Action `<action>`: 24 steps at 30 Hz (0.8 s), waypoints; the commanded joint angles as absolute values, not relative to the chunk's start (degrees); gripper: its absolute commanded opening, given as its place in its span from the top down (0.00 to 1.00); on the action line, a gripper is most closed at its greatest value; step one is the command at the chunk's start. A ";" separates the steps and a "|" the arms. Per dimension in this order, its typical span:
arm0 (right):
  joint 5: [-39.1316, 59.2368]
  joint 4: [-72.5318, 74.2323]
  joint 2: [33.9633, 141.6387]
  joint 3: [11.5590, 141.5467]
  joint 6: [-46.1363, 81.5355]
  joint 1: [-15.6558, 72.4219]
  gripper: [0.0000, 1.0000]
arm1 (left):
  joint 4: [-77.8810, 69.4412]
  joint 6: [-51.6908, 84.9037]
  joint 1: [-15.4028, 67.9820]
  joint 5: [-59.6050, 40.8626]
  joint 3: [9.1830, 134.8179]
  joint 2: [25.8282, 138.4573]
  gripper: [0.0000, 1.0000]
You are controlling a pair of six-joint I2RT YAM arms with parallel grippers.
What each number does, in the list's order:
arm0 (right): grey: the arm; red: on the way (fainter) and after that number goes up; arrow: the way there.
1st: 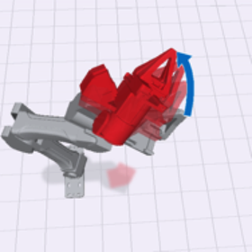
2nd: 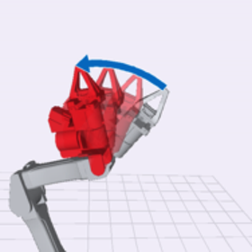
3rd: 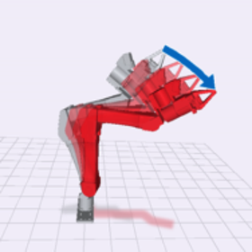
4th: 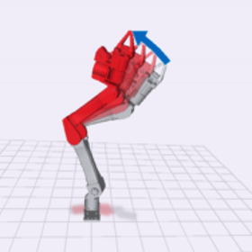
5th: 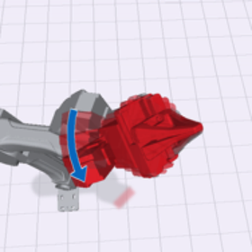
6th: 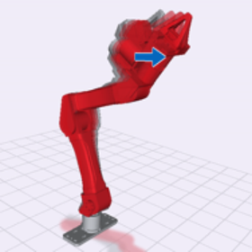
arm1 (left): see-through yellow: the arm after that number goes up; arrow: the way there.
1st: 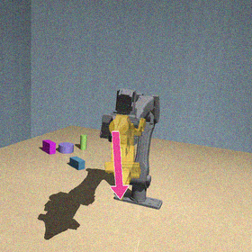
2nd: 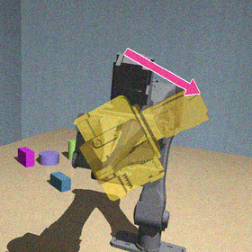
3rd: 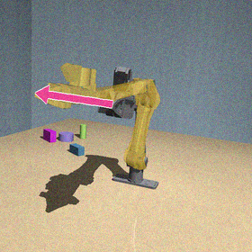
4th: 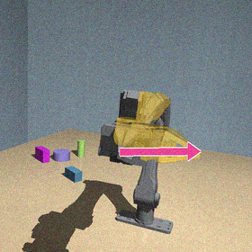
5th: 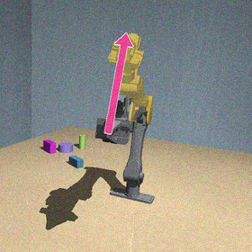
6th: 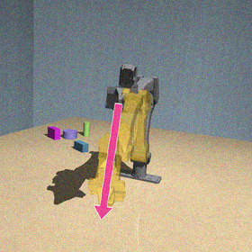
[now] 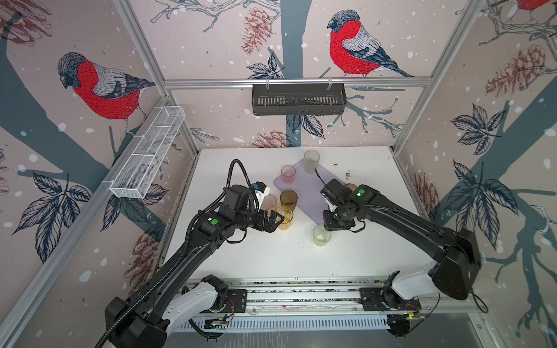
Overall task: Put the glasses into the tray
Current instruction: 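Lower the right gripper around the small green glass while the left gripper shifts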
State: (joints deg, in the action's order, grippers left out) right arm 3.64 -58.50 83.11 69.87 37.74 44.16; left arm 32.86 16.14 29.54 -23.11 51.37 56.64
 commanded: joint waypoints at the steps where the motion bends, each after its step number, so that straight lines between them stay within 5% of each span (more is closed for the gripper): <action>1: 4.11 -56.74 82.66 68.46 38.68 44.11 0.60 | 32.88 15.39 30.34 -25.35 50.72 56.16 0.02; 24: 2.72 -52.91 86.69 64.25 37.43 43.16 0.69 | 29.09 19.55 33.07 -28.69 47.53 55.27 0.01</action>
State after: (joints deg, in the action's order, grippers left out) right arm 3.84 -53.45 86.13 64.07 38.09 43.07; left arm 31.31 19.53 32.82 -27.14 47.70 55.00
